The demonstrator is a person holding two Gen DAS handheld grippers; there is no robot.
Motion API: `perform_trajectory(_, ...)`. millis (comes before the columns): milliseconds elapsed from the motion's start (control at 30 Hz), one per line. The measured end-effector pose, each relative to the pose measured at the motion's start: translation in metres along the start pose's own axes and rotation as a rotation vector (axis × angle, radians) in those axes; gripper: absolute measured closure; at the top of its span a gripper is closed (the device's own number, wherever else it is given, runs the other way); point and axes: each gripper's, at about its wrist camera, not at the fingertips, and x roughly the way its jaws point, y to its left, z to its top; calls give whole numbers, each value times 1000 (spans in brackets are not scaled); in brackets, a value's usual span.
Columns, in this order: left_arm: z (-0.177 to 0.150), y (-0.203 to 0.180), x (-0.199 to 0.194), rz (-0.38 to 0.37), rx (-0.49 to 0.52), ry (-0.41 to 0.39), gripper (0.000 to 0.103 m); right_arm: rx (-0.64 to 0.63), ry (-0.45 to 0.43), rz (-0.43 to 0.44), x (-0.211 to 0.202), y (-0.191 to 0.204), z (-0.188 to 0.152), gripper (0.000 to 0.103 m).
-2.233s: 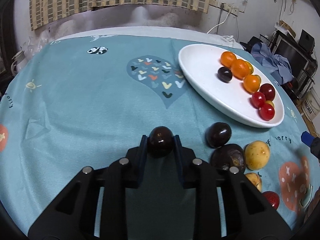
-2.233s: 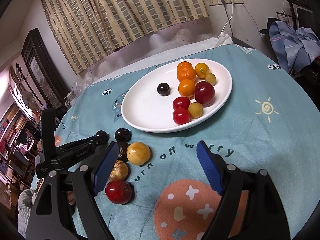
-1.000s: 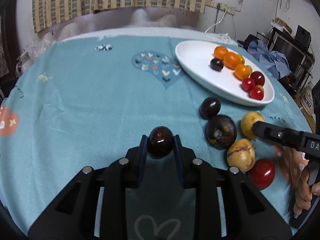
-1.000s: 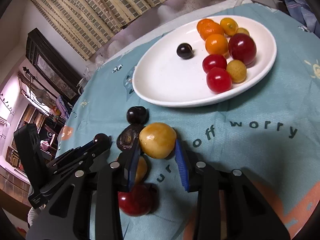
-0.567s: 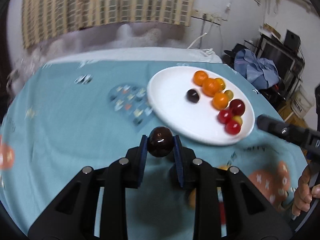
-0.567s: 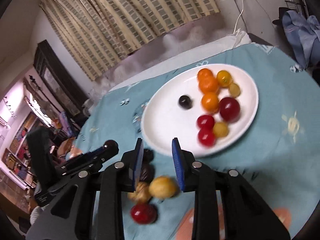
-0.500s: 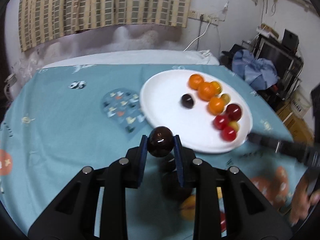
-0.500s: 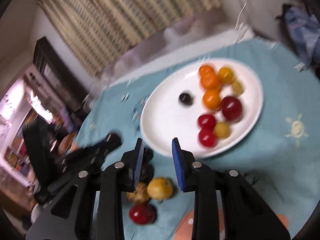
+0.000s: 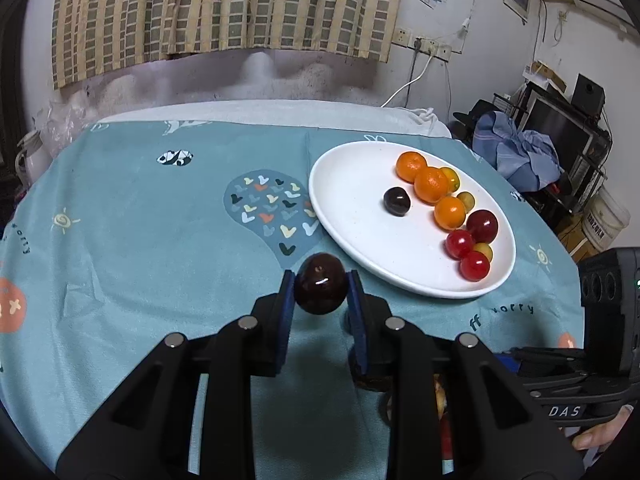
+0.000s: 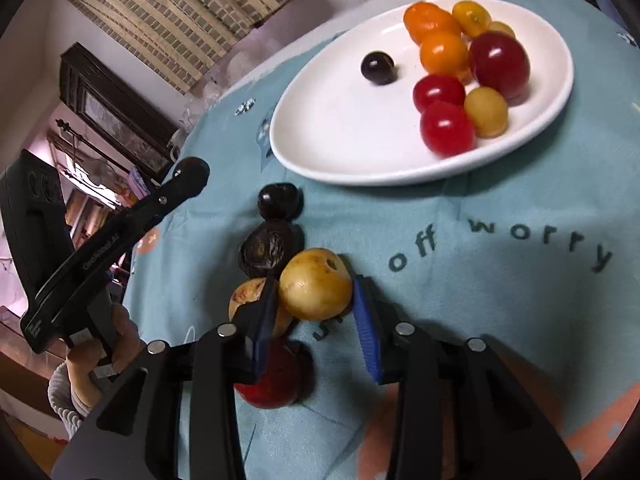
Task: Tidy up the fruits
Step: 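Lower both held fruits onto the white plate and open both grippers, then grasp a dark plum with the left gripper while the right gripper grasps a red plum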
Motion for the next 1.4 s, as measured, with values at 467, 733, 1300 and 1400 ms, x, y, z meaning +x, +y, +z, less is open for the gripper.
perform_trajectory(467, 37, -52, 45, -2, 127, 39, 76, -9, -260, -165, -45, 0, 66, 65)
perform_trajectory(733, 26, -62, 50, 38, 164, 10, 37, 88, -369, -86, -57, -16, 74, 28)
perform_trajectory(1300, -29, -13, -7, 82, 55, 21, 23, 107, -336, -50, -93, -6, -2, 15)
perform_trajectory(1400, -23, -29, 8, 110, 127, 42, 23, 97, -325, -66, -91, -5, -1, 15)
